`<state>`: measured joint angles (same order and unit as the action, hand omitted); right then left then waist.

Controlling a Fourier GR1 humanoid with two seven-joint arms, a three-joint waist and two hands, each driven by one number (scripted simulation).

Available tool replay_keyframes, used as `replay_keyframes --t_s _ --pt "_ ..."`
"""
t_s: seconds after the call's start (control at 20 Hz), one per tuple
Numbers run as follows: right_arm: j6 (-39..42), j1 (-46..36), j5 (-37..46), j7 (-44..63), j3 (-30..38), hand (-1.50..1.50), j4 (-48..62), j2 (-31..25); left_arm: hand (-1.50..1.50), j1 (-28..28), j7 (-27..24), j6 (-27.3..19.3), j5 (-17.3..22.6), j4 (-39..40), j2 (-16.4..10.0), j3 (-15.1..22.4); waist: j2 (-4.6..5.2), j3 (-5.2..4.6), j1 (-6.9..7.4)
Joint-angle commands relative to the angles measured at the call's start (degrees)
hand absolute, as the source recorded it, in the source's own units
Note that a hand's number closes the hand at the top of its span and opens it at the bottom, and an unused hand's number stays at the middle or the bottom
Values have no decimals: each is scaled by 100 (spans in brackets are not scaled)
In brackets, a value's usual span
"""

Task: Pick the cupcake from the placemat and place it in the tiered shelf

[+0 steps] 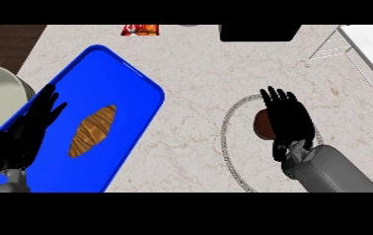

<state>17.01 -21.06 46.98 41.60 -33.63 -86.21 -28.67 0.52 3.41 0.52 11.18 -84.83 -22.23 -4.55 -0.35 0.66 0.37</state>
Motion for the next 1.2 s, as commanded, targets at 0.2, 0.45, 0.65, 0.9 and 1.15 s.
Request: replay_keyframes --t_s 0.2,0.45,0.65,0.9,1.15 --pt "-383 -43 308 -686 234 -150 714 231 0 -42 -46 111 -149 666 -16 -174 51 -67 -13" --pt "-224 -165 494 -712 329 -150 896 417 0 -135 412 111 -96 187 82 -99 37 -66 -11" --pt "-602 -174 633 -1035 416 -150 1632 709 0 -100 18 193 -168 575 24 -304 52 -67 -7" --pt "-733 -59 634 -1737 578 150 1957 550 0 -114 244 -99 -390 262 275 -130 46 -64 -8" --pt "-1152 -70 1095 -1954 521 150 2259 670 0 -384 248 28 -400 -7 324 -101 41 -63 21"
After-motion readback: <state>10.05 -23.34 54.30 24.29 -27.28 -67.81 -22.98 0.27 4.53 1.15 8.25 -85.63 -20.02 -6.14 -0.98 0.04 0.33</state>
